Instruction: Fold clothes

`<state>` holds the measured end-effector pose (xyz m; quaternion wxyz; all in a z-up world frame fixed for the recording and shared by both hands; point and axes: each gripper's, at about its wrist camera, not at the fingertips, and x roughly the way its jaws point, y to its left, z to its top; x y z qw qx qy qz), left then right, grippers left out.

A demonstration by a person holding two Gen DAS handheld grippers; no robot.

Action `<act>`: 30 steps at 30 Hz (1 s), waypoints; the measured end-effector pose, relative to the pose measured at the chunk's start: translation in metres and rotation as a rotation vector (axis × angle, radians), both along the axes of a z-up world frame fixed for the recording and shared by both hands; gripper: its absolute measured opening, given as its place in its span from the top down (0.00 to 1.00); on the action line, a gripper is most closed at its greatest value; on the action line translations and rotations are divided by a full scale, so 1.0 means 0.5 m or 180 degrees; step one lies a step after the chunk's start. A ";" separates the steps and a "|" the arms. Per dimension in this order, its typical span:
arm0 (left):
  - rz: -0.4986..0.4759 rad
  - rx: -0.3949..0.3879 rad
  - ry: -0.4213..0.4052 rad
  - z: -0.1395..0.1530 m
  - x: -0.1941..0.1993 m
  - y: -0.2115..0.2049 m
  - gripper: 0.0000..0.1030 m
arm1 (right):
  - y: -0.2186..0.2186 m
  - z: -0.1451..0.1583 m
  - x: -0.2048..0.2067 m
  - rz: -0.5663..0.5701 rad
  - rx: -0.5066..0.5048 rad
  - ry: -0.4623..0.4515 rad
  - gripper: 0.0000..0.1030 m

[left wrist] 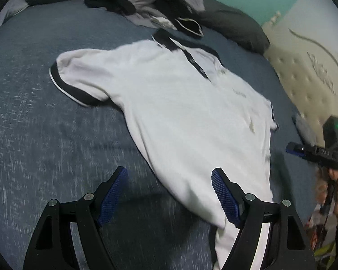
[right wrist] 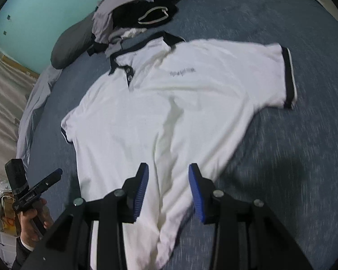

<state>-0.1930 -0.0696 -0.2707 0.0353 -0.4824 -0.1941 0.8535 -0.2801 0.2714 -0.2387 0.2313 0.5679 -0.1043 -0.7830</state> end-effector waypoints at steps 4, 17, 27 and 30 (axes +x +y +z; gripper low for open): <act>-0.0138 0.0063 -0.0051 0.000 0.023 0.032 0.33 | 0.010 -0.003 0.046 0.0040 0.0033 -0.0066 0.64; -0.0321 0.0232 -0.0352 -0.070 0.011 0.116 0.54 | 0.017 -0.017 0.138 0.0220 0.0089 -0.0130 0.64; -0.0303 0.0303 -0.0472 -0.108 -0.002 0.128 0.88 | 0.013 -0.029 0.140 0.0233 0.0103 -0.0160 0.64; -0.0325 0.0305 -0.0439 -0.101 0.000 0.124 0.93 | 0.012 -0.032 0.140 0.0237 0.0108 -0.0169 0.64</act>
